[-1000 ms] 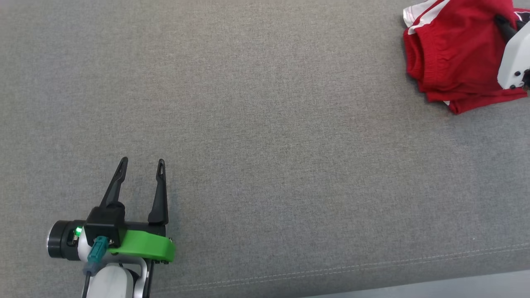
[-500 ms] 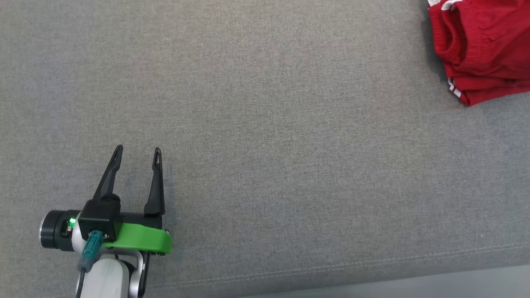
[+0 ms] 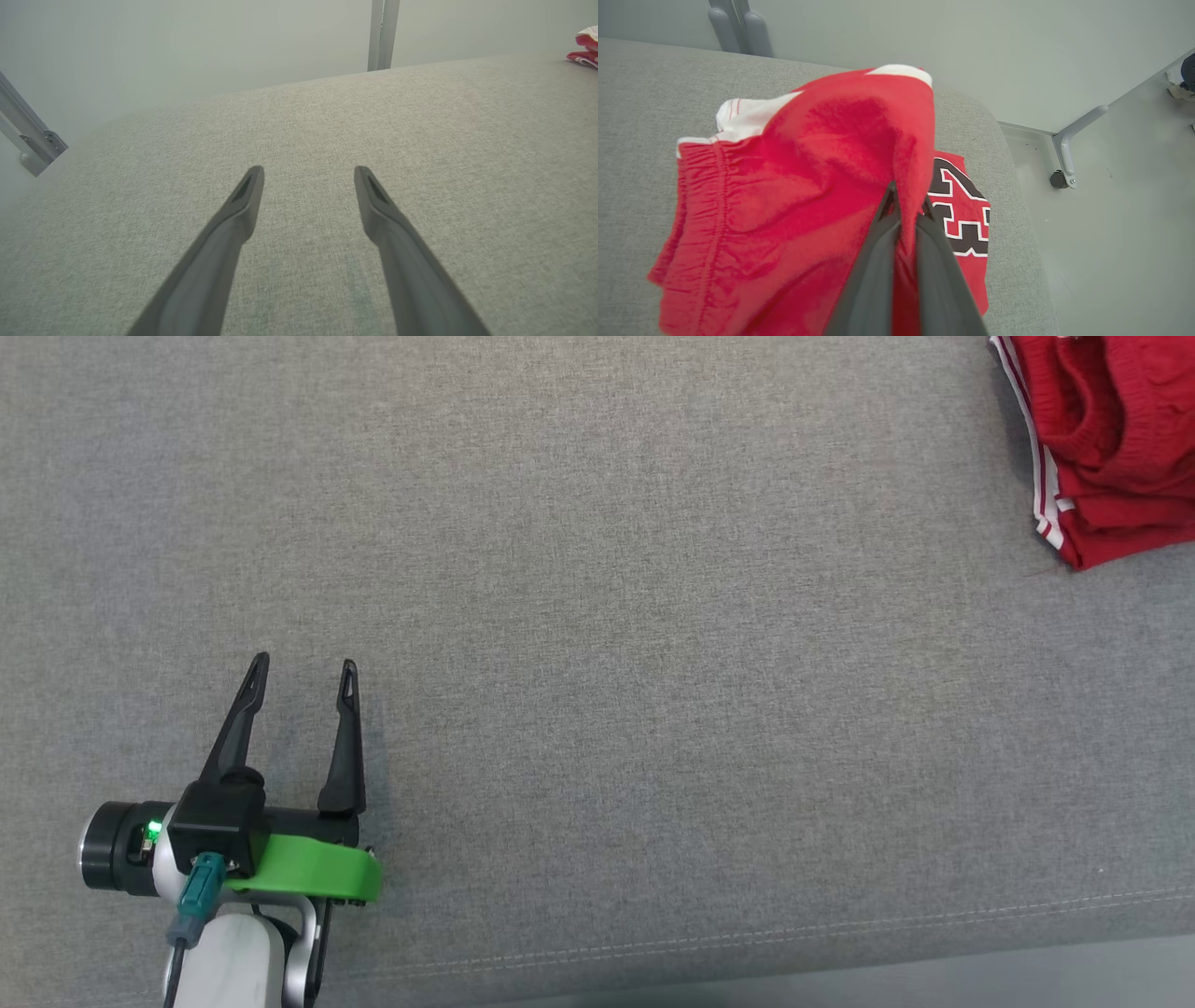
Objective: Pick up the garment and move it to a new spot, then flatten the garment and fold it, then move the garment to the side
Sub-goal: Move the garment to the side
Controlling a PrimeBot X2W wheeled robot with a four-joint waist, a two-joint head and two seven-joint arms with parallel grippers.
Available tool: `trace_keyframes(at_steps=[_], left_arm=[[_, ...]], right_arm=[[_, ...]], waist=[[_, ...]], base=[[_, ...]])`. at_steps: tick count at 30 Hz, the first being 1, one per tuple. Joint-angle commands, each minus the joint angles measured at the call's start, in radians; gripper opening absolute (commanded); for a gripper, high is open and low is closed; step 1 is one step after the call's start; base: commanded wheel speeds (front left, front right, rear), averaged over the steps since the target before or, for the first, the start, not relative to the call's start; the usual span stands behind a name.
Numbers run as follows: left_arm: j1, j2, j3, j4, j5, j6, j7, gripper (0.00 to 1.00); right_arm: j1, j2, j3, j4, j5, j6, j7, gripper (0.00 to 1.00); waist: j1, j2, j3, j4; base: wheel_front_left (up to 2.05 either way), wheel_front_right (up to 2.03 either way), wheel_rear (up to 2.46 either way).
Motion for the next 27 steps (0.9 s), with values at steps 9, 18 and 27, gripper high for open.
trace_keyframes(at_steps=[9, 18, 27], left_arm=[[-0.015, 0.007, 0.001, -0.015, 0.006, 0.01, 0.001, 1.0], [-0.014, 0.005, 0.004, -0.012, 0.0, 0.016, 0.001, 1.0], [0.001, -0.008, 0.004, -0.004, -0.009, 0.021, 0.001, 1.0]], right_arm=[[-0.013, 0.002, 0.007, 0.061, -0.015, -0.001, -0.026, 0.22], [-0.038, 0.015, 0.032, 0.121, -0.07, -0.001, -0.094, 1.0], [-0.008, 0.088, -0.026, 0.091, -0.013, -0.001, -0.249, 1.0]], waist=[[-0.0001, 0.0, 0.003, 0.011], [-0.0001, 0.0, 0.001, 0.016], [-0.0001, 0.0, -0.054, 0.016]], base=[[0.0, 0.0, 0.0], [0.0, 0.0, 0.0], [0.0, 0.0, 0.0]])
